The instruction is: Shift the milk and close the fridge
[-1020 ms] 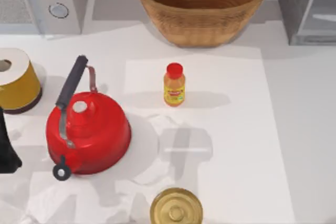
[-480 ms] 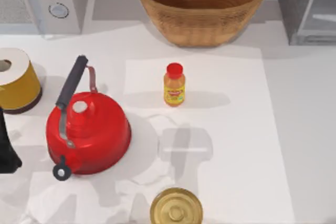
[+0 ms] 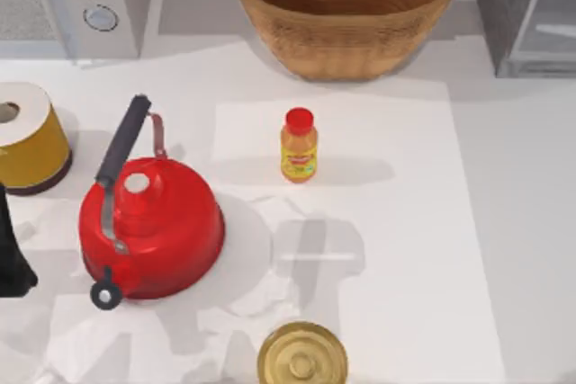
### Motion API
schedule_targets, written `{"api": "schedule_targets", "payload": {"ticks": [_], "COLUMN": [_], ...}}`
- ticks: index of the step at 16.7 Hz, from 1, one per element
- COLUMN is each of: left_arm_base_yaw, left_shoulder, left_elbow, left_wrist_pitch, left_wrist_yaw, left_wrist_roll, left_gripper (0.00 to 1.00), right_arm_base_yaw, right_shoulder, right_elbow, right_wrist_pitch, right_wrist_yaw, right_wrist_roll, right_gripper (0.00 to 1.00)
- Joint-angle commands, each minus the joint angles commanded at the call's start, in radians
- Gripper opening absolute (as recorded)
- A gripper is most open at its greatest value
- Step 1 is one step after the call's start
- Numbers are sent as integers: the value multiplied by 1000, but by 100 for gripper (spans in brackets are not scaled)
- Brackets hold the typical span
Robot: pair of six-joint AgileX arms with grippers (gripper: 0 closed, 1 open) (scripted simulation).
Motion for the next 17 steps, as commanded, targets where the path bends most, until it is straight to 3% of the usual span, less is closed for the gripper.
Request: {"api": "schedule_targets", "payload": {"ticks": [12,17], "left_arm_base_yaw": [0,0], "left_shoulder": [0,0], "left_elbow": [0,0], "left_wrist_pitch": [0,0], "left_wrist_yaw": [0,0], "left_wrist_roll": [0,0], "left_gripper": [100,100], "right_arm_base_yaw": [618,728], "right_shoulder": [26,-20], "right_elbow": [-13,-13], "right_wrist_pitch": [830,1050], "right_wrist_yaw": [149,162], "right_wrist_roll": [982,1205], "right_gripper": [100,100]}}
